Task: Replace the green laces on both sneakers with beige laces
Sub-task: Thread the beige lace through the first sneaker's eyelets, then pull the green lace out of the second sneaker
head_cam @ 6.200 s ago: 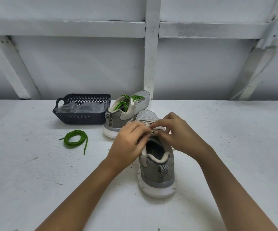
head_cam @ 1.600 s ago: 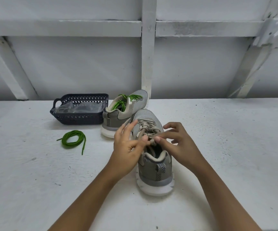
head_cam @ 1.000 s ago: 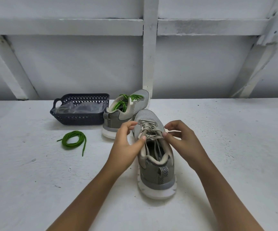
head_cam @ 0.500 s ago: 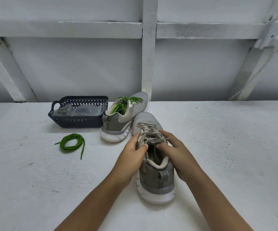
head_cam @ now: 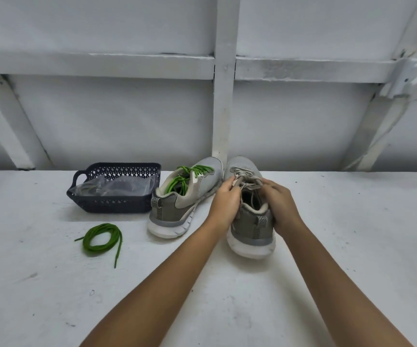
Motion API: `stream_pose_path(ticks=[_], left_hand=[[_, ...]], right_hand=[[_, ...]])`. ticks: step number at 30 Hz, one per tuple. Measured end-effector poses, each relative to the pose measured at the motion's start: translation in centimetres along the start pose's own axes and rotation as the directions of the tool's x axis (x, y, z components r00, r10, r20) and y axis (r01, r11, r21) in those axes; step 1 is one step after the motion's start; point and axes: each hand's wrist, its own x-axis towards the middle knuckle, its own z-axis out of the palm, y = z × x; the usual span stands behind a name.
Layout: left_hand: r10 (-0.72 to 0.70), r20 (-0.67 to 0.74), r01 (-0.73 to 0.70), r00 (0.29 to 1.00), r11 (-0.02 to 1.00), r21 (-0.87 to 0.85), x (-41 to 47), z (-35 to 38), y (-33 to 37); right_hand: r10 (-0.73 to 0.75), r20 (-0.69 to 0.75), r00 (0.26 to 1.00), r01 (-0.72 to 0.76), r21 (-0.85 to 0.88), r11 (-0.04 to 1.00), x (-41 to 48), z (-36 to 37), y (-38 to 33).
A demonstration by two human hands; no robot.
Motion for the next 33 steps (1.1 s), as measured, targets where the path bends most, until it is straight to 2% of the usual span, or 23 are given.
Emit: stream_pose_path(ticks=[11, 13, 15, 17, 21, 23, 26, 30, 32, 33], left_hand=[[0.027, 0.031, -0.029, 0.999, 0.998, 0.059, 3.5, 0.6, 0.0], [-0.005, 0.056, -0.003, 0.998, 0.989, 0.145, 3.2, 0.3, 0.5], [-0.032, 0.131, -0.012, 0.991, 0.947, 0.322, 2.6, -0.6, 1.7], [-0.009, 0.143, -0.056, 0.99, 0.895, 0.443, 1.9, -2.1, 3.5], [0.209, 0.09, -0.227, 0.974, 0.891, 0.392, 0.2, -6.0, 8.5], [0.311, 0.093, -0.311, 0.946, 0.788, 0.531, -0.2, -8.3, 10.6], [0.339, 0.077, -0.287, 0.938, 0.631, 0.721, 0.7, -11.1, 11.6], [0.151, 0.135, -0.183, 0.979, 0.383, 0.905, 2.1, -13.0, 9.9], [0.1, 0.158, -0.176, 0.982, 0.222, 0.959, 2.4, -13.5, 9.0], [0.096, 0.161, -0.176, 0.982, 0.178, 0.968, 2.5, -13.5, 8.7]], right_hand=[[0.037, 0.049, 0.998, -0.034, -0.064, 0.997, 5.7, -0.8, 1.5], [0.07, 0.109, 0.992, -0.061, -0.088, 0.994, 5.9, -1.2, 1.3], [0.101, 0.119, 0.988, -0.079, -0.173, 0.982, 5.8, -1.5, 0.7], [0.034, 0.058, 0.998, -0.017, -0.276, 0.961, 5.3, -1.5, -0.7], [-0.237, 0.009, 0.972, 0.223, -0.372, 0.901, 3.5, 0.6, -4.3], [-0.315, 0.036, 0.948, 0.305, -0.378, 0.874, 2.7, 2.5, -5.6], [-0.31, 0.089, 0.947, 0.318, -0.414, 0.853, 2.0, 5.9, -6.1], [-0.124, 0.144, 0.982, 0.181, -0.512, 0.84, 2.1, 10.7, -3.1], [0.006, 0.134, 0.991, 0.066, -0.524, 0.849, 2.4, 12.4, -0.5], [0.069, 0.119, 0.991, 0.004, -0.524, 0.852, 2.6, 12.9, 0.6]])
